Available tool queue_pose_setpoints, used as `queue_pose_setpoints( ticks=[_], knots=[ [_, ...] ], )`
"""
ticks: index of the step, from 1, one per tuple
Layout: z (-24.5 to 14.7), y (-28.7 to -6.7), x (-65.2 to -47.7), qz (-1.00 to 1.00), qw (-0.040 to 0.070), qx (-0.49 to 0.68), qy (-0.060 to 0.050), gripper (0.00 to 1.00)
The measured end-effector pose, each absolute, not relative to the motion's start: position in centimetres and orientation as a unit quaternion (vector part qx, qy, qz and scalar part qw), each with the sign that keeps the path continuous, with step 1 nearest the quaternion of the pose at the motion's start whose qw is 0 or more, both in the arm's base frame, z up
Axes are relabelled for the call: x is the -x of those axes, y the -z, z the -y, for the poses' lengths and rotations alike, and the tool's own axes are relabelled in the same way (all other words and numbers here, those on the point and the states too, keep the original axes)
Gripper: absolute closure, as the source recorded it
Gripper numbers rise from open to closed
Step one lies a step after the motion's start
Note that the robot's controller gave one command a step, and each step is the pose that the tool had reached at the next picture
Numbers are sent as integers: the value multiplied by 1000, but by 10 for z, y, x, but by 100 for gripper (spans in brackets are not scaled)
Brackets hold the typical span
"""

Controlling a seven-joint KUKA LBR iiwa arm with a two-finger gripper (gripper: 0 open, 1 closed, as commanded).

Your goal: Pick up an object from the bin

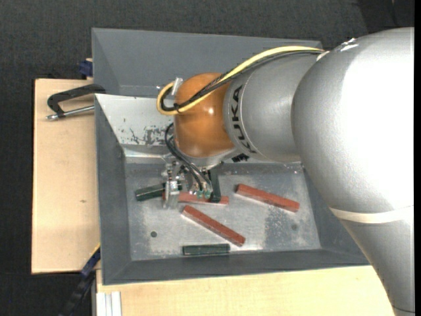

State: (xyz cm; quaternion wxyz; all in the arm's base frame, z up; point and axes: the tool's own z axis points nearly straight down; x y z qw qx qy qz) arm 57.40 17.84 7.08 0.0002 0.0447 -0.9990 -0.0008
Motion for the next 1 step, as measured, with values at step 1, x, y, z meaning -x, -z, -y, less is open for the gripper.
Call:
queue_pose_setpoints(
  ticks=[1],
  knots=[
    [-170,-244,-564,1000,-5,-29,2,100]
  ],
)
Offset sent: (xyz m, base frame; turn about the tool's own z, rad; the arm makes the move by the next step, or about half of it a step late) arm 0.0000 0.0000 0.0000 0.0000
